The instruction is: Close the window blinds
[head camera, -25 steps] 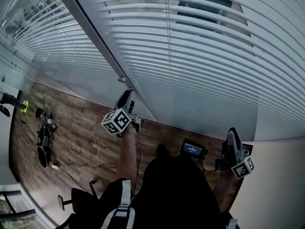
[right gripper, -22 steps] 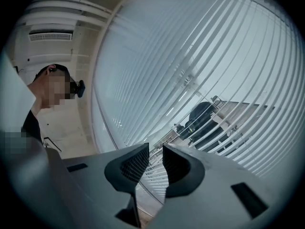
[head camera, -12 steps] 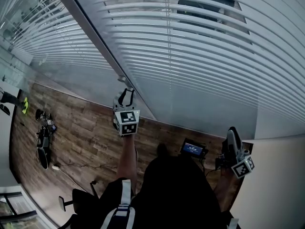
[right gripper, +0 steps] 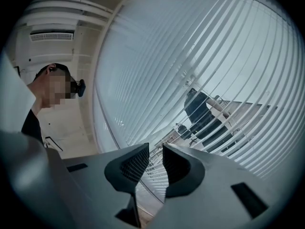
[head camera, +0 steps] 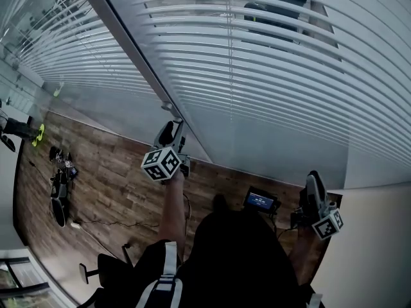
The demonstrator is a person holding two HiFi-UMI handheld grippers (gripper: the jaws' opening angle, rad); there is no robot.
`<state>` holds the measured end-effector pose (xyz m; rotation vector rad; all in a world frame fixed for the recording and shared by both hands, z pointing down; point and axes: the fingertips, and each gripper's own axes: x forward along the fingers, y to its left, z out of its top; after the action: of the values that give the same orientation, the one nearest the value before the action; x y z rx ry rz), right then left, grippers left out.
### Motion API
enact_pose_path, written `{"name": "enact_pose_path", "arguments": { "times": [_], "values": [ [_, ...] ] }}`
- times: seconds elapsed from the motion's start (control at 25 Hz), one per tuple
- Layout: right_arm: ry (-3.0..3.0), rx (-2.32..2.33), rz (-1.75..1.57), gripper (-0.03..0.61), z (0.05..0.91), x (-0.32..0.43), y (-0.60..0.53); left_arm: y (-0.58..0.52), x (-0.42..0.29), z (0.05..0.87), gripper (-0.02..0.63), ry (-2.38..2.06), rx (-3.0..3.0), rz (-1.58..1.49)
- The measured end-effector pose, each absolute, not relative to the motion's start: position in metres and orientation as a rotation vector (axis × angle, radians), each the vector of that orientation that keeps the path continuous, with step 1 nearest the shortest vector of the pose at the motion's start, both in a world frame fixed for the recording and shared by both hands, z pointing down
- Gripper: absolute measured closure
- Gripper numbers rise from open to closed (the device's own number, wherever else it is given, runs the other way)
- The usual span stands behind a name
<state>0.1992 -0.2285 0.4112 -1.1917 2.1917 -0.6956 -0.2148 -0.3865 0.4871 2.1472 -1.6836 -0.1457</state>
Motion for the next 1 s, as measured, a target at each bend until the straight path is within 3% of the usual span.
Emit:
{"name": "enact_pose_path", "arguments": {
  "times": [0.08, 0.16, 0.24, 0.76, 1.0],
  "values": [
    [2.188, -1.194, -0.698, 0.505, 0.41, 0.202, -0.225, -0.385, -0.216, 0.484, 0.401, -1.607, 2.099, -0.288],
    [2.187, -1.197, -0.699, 0.505, 0.412, 0.203, -0.225, -0.386, -0.218, 0.482, 0.479, -1.571, 2.071, -0.357],
    [2.185, -1.198, -0.699, 0.505, 0.414, 0.204, -0.225, -0.387, -0.218, 0.482, 0.479, -1.59, 2.089, -0.317],
    [2.196, -1.21, -0.7, 0.505, 0.424, 0.211, -0.225, -0.386, -0.206, 0.486, 0.482, -2.072, 2.329, 0.836],
    [2.221, -1.21, -0.686, 0.505, 0.434, 0.215, -0.225, -0.385, -0.204, 0.486, 0.481, -2.113, 2.329, 0.93]
  ]
}}
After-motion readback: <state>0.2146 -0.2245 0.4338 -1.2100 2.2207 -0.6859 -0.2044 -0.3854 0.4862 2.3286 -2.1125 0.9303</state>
